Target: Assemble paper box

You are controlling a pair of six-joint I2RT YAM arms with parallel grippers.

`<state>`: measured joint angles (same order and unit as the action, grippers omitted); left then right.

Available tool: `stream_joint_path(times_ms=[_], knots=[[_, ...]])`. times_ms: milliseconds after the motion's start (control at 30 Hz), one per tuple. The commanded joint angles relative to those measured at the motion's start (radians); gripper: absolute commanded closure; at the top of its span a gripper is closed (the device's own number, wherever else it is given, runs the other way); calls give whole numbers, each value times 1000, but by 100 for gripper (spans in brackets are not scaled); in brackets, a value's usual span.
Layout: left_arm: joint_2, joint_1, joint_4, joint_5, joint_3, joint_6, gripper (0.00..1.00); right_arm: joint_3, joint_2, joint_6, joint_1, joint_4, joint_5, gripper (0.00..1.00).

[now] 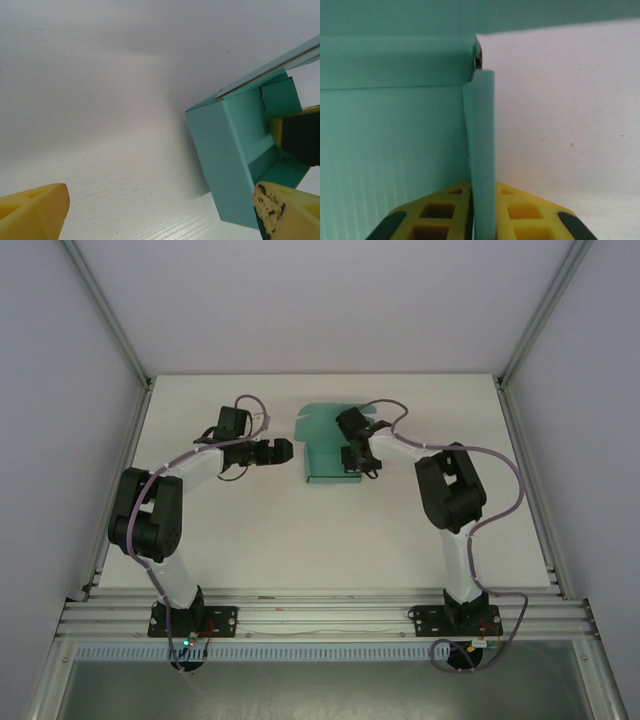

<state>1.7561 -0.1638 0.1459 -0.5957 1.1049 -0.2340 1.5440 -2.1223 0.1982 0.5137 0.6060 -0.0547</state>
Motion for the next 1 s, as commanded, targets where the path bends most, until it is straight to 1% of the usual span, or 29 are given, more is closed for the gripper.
stream_joint_path(times_ms=[0, 33, 100, 167, 200, 300, 367, 433, 467, 567, 600, 633, 700, 733, 867, 967], knots=[[12, -6, 19, 4, 26, 20, 6, -33, -84, 14, -1, 160, 94, 87], [11, -6, 20, 5, 27, 21, 6, -34, -83, 11, 1, 157, 97, 89], [10, -6, 18, 8, 29, 18, 7, -29, -81, 7, 3, 157, 96, 97], [8, -6, 20, 7, 31, 19, 7, -13, -86, 6, 7, 174, 104, 100], [6, -6, 21, 9, 32, 16, 7, 8, -97, 9, 8, 203, 115, 100], [2, -6, 21, 19, 30, 13, 7, 99, -162, 42, 30, 336, 214, 100], [0, -6, 22, 27, 28, 12, 7, 173, -226, 79, 50, 449, 298, 100], [-1, -6, 26, 30, 27, 12, 7, 244, -300, 119, 71, 574, 411, 100], [0, -7, 28, 34, 26, 11, 7, 265, -333, 125, 78, 612, 429, 100], [-1, -6, 35, 41, 26, 16, 8, 279, -380, 145, 88, 634, 466, 100], [-2, -6, 36, 42, 28, 15, 8, 284, -388, 159, 90, 646, 495, 100], [-2, -6, 39, 42, 30, 15, 8, 285, -394, 166, 92, 650, 524, 100], [-5, -6, 38, 40, 30, 16, 9, 278, -393, 162, 93, 624, 532, 100], [-5, -6, 40, 41, 33, 15, 9, 268, -385, 150, 93, 595, 510, 100], [-12, -6, 49, 47, 36, 16, 9, 216, -327, 116, 92, 486, 495, 100], [-24, -6, 46, 42, 32, 16, 9, 160, -249, 59, 93, 373, 432, 100]])
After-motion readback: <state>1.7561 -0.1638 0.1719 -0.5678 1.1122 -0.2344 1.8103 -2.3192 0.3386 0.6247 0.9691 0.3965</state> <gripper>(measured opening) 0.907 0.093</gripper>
